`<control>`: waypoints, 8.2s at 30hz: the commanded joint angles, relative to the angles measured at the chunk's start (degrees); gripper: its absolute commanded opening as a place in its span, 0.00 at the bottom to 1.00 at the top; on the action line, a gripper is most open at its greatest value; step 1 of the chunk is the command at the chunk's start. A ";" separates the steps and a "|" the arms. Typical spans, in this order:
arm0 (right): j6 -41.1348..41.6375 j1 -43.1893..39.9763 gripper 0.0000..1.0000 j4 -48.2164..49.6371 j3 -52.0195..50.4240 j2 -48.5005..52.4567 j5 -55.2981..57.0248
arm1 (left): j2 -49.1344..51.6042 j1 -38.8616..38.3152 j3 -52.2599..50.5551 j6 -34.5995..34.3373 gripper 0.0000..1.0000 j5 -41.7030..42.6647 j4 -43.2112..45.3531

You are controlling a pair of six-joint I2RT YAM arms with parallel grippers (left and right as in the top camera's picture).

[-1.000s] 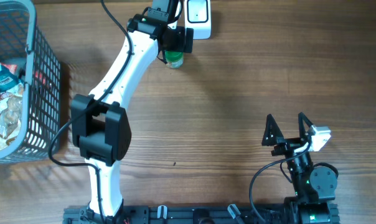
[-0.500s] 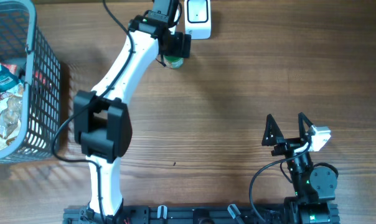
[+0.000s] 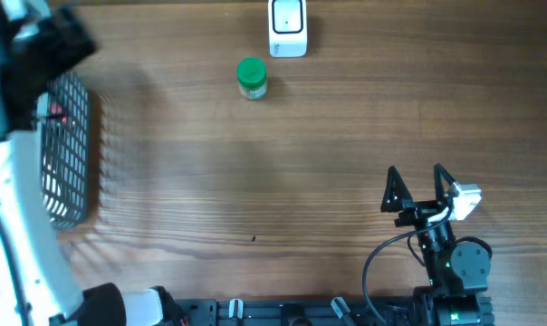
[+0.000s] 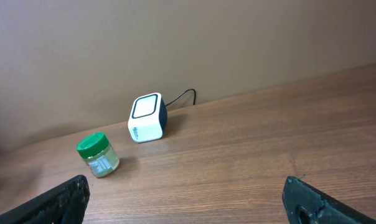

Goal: Scan the item barcode

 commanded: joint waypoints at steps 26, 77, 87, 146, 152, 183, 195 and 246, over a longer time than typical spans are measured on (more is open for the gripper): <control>-0.96 0.15 1.00 0.13 -0.04 -0.46 0.79 | 29.55 23.45 -0.04 20.20 1.00 -2.56 -10.27; -0.96 0.15 1.00 0.13 -0.04 -0.46 0.79 | 34.95 30.08 -22.53 19.39 0.48 -25.38 8.68; -0.96 0.15 1.00 0.13 -0.04 -0.46 0.79 | 34.93 29.49 -22.53 17.44 0.05 -23.85 8.15; -0.96 0.15 1.00 0.13 -0.04 -0.46 0.79 | 2.21 -39.04 -39.28 26.27 0.05 34.69 7.02; -0.96 0.15 1.00 0.13 -0.04 -0.46 0.79 | 6.64 -39.45 -48.57 6.75 0.04 7.87 13.40; -0.94 0.15 1.00 0.13 -0.04 -0.46 0.79 | -18.99 -32.24 -18.03 1.42 1.00 -0.85 1.16; -0.96 0.15 1.00 0.13 -0.04 -0.46 0.79 | -19.91 14.23 -12.66 -0.72 1.00 4.20 -3.04; -0.96 0.15 1.00 0.13 -0.04 -0.46 0.79 | 18.88 32.59 -12.72 32.00 1.00 7.98 10.93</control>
